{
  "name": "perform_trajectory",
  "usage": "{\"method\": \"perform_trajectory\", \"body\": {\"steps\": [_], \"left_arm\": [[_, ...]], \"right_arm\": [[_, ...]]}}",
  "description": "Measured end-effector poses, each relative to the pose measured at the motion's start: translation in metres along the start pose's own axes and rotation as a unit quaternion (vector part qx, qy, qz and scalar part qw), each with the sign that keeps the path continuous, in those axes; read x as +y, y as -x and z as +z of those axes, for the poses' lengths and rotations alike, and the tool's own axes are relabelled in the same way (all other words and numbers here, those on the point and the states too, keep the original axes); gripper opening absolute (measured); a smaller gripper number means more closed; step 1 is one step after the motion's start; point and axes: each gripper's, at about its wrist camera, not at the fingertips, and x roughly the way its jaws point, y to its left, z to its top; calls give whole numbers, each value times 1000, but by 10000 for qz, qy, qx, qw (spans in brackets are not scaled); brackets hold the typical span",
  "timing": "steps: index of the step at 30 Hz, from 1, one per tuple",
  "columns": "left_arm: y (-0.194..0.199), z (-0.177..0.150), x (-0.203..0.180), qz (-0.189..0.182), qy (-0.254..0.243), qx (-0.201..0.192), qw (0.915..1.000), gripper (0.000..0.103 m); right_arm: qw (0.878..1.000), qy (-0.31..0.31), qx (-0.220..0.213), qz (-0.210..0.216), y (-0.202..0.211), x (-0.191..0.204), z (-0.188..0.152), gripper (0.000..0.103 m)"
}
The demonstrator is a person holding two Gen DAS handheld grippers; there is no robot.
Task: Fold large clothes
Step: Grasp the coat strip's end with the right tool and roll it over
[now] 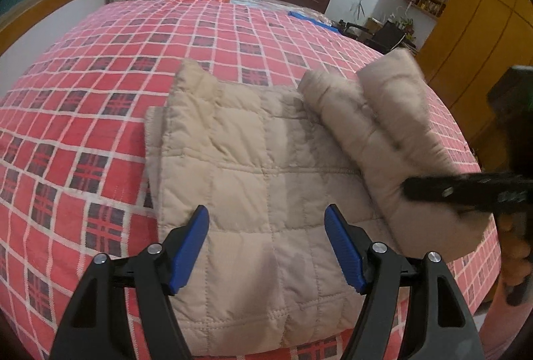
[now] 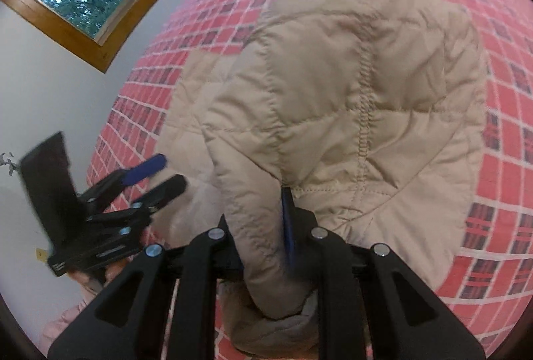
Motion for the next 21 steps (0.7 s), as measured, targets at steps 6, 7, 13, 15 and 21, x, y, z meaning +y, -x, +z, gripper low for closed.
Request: {"method": "perform_trajectory", "body": {"steps": [6,7,13,15,21], "left_arm": [[4,2,2,-121,51,-5,9999,72],[4,2,1,-144,60,-3,9999,72],[3,11,-2,-471,236,-8,9986,72],[-1,18,-5,-579,308,70,9978,72],[-19,30,-16,-632,369,301,9969,72]], "right_arm": [[9997,-22,200,-125,-23,-1,1,17],[9997,-25,218,-144,-26,-2,1,17],[9994,-5,258,-243,-38,-2,2,17],[9994,17,234,-265,-39,-1,0,17],[9998,-69,170,-93,-36,-1,0,23]]}}
